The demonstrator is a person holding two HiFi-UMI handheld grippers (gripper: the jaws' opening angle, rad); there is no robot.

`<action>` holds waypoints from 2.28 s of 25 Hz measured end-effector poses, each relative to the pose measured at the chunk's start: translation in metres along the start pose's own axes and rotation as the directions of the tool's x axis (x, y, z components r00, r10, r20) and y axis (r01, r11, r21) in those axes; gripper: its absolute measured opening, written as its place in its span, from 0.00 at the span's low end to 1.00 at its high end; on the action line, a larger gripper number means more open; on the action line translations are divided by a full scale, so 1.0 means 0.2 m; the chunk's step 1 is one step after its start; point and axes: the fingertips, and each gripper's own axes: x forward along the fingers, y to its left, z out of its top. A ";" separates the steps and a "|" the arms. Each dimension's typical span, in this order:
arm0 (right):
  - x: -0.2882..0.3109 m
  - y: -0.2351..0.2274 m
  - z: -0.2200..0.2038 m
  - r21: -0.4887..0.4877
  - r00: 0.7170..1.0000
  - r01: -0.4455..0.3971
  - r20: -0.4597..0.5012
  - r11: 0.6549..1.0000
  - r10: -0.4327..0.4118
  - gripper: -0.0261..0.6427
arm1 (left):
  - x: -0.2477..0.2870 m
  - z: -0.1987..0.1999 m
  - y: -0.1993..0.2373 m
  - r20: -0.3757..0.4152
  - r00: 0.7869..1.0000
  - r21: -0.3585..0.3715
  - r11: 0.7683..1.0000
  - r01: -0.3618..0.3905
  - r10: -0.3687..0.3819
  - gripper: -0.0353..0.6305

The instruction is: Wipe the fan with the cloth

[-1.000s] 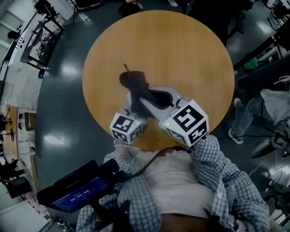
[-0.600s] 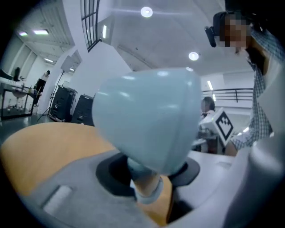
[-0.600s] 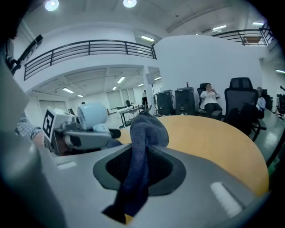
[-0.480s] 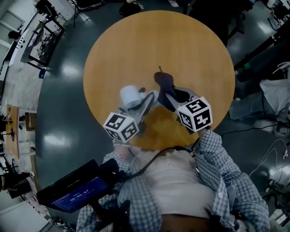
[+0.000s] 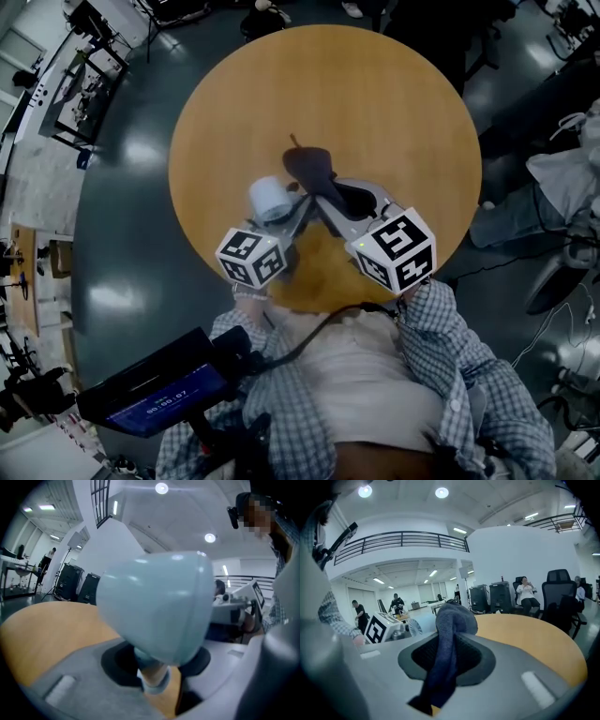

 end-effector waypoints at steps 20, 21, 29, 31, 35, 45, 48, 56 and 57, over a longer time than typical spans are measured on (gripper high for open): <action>-0.02 0.00 0.01 -0.036 1.000 0.015 -0.003 0.999 -0.015 0.17 | 0.00 0.12 0.02 0.057 0.998 0.009 1.000 0.007 -0.008 0.31; -0.03 -0.04 -0.04 -0.023 0.999 0.036 -0.019 0.999 -0.036 0.17 | 0.00 0.12 0.02 0.061 0.998 0.004 1.000 0.009 -0.009 0.31; -0.01 -0.24 -0.42 0.093 0.980 0.130 -0.161 0.987 -0.114 0.17 | -0.01 0.15 -0.02 0.087 0.995 -0.024 0.999 0.047 -0.045 0.31; -0.01 -0.24 -0.42 0.098 0.980 0.129 -0.163 0.987 -0.112 0.17 | -0.01 0.14 -0.02 0.078 0.996 -0.017 0.999 0.048 -0.046 0.31; -0.01 -0.18 -0.27 0.068 0.991 0.096 -0.105 0.993 -0.089 0.17 | 0.00 0.12 -0.02 0.051 0.998 0.000 0.999 0.040 -0.040 0.31; -0.05 0.27 0.32 -0.161 0.989 -0.084 0.105 0.983 0.102 0.17 | 0.04 0.07 0.00 -0.001 0.999 0.026 0.999 0.038 -0.038 0.31; -0.02 0.34 0.35 -0.206 0.984 -0.120 0.103 0.971 0.144 0.17 | 0.05 0.08 -0.01 0.002 0.999 0.027 0.999 0.045 -0.045 0.31; 0.01 0.14 0.06 -0.135 0.998 -0.058 -0.007 0.989 0.057 0.17 | 0.04 0.11 0.00 0.012 0.998 0.042 0.998 0.054 -0.054 0.31; 0.00 0.09 0.01 -0.118 0.999 -0.039 -0.021 0.992 0.037 0.17 | 0.03 0.11 -0.01 0.012 0.998 0.042 0.998 0.054 -0.055 0.31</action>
